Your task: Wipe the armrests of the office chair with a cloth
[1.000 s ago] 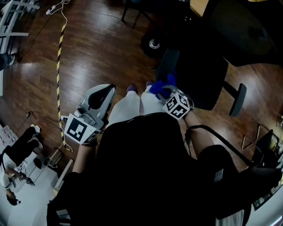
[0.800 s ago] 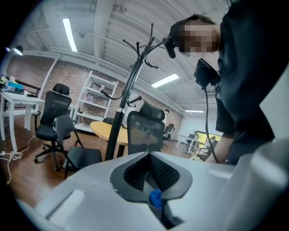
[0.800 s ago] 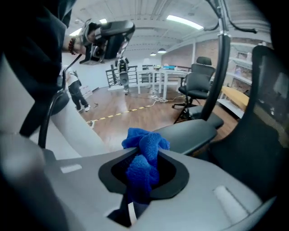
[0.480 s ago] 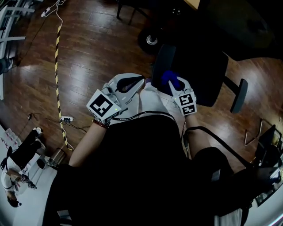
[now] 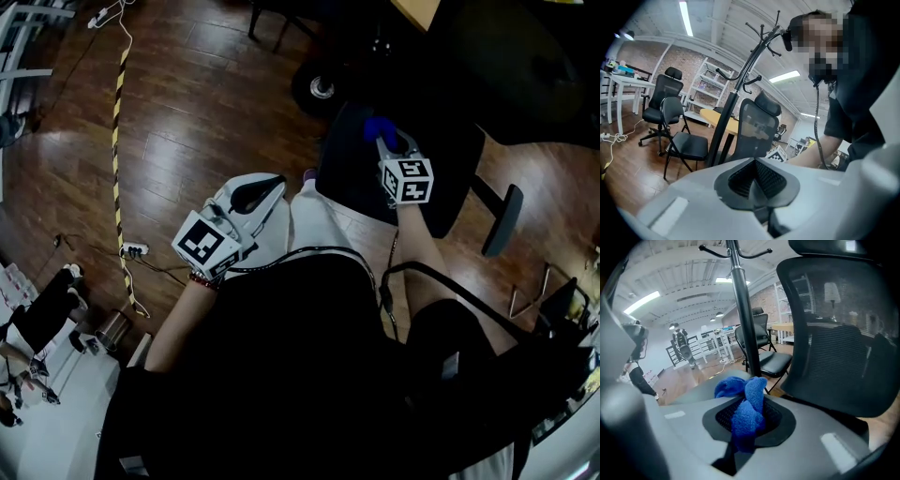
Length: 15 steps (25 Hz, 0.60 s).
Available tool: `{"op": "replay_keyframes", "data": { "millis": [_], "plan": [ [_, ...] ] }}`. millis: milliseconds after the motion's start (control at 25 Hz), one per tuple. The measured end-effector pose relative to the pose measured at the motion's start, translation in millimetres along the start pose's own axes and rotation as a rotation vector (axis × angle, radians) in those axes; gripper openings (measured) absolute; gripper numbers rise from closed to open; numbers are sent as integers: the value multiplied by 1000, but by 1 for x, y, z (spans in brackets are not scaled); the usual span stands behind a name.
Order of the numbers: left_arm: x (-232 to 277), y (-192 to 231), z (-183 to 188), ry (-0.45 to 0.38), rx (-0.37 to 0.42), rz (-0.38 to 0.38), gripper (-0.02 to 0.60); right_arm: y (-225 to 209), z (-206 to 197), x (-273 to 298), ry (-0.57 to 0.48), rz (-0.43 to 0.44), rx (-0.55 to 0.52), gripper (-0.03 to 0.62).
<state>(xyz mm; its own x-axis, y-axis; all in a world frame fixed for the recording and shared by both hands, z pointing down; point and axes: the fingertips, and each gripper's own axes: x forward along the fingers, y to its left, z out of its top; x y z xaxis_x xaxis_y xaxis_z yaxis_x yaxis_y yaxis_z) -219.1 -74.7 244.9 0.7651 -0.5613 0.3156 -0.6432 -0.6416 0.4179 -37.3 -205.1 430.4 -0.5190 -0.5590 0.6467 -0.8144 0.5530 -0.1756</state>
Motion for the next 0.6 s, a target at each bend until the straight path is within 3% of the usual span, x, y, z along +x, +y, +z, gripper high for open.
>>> {"op": "replay_keyframes", "data": {
  "millis": [160, 320, 480, 600],
  "plan": [
    [-5, 5, 2, -32, -16, 29, 5, -28, 26, 21, 16, 6, -79, 55],
    [-9, 5, 0, -43, -31, 47, 5, -31, 54, 39, 21, 76, -149, 54],
    [-9, 2, 1, -55, -28, 46, 5, 8, 76, 51, 8, 197, -261, 52],
    [-11, 3, 7, -72, -28, 52, 5, 33, 75, 42, -9, 220, -355, 52]
  ]
}}
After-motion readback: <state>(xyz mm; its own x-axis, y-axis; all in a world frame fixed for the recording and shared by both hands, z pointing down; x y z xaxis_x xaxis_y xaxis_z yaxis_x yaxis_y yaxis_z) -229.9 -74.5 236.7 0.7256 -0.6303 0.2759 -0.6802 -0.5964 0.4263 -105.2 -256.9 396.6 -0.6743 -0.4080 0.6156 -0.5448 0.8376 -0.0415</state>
